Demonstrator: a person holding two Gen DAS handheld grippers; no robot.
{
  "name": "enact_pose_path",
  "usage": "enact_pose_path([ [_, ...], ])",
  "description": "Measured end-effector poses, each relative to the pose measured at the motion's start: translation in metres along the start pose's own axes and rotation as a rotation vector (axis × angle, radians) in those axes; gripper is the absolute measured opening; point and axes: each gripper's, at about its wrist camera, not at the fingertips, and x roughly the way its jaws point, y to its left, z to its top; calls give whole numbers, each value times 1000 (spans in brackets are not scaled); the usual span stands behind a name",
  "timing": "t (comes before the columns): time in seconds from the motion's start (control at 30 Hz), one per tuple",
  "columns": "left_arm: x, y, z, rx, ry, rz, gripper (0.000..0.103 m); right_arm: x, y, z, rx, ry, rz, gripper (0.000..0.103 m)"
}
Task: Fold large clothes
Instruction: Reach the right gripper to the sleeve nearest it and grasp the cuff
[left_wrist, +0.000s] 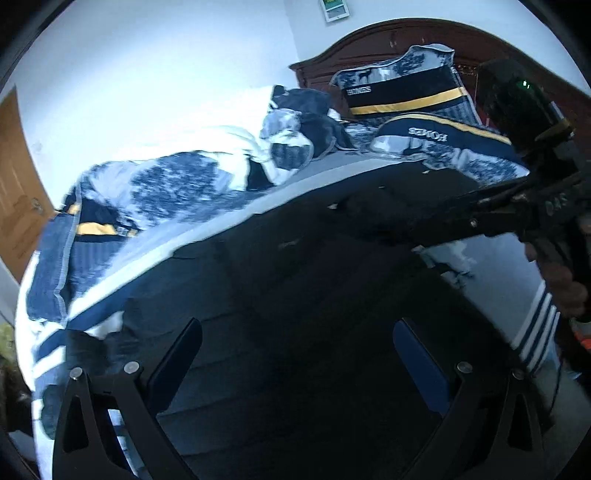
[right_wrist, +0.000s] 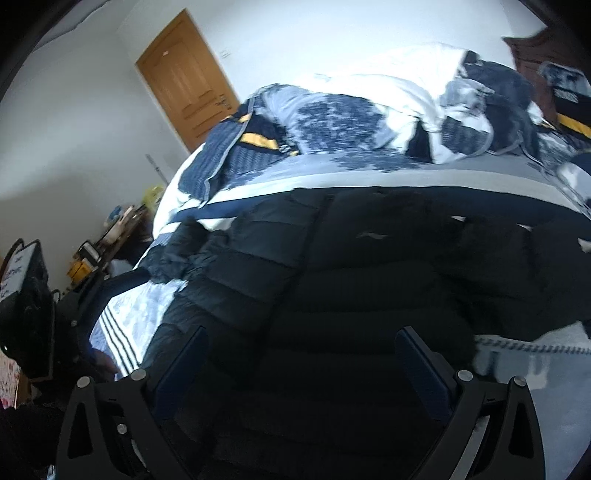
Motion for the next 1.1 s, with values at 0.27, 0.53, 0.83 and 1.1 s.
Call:
enact_pose_path([
  [0.27, 41, -26, 39, -97, 52, -148, 103, -35, -75, 7, 147, -34, -64, 99],
  [0.53, 78, -74, 80, -104, 46, -223, 103, -85, -193, 26, 342, -46, -186, 99],
  [0.83, 142, -118, 94, -169, 111, -308, 103, -105, -378, 17, 693, -13, -399, 98],
  [1.1, 150, -117, 77, -207, 124, -234, 103, -54, -454, -8, 897, -33, -390, 53],
])
